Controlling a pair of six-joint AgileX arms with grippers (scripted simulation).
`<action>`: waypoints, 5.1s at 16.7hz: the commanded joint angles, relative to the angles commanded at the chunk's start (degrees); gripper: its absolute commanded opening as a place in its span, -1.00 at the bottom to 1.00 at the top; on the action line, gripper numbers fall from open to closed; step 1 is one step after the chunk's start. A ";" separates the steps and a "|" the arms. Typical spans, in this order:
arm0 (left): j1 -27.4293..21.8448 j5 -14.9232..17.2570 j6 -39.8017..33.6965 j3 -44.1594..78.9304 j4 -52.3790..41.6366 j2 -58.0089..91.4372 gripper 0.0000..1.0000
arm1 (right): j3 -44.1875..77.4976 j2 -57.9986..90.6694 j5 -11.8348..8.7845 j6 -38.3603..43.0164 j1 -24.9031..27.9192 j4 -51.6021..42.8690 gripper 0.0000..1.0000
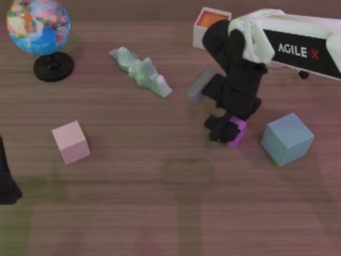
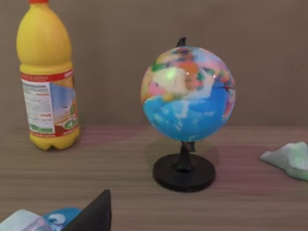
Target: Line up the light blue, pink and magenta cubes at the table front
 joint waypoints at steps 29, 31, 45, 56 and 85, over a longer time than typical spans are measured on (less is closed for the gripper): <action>0.00 0.00 0.00 0.00 0.00 0.00 1.00 | -19.67 -26.07 -1.35 -14.02 9.30 -7.45 -1.00; 0.00 0.00 0.00 0.00 0.00 0.00 1.00 | -26.46 -31.21 -1.49 -17.59 11.57 -5.71 -1.00; 0.00 0.00 0.00 0.00 0.00 0.00 1.00 | -38.45 -34.14 -1.58 -21.38 13.99 5.36 -1.00; 0.00 0.00 0.00 0.00 0.00 0.00 1.00 | -42.83 -31.78 -1.56 -21.52 14.31 11.95 -0.55; 0.00 0.00 0.00 0.00 0.00 0.00 1.00 | -33.36 -37.51 -1.59 -21.99 14.41 -3.30 1.00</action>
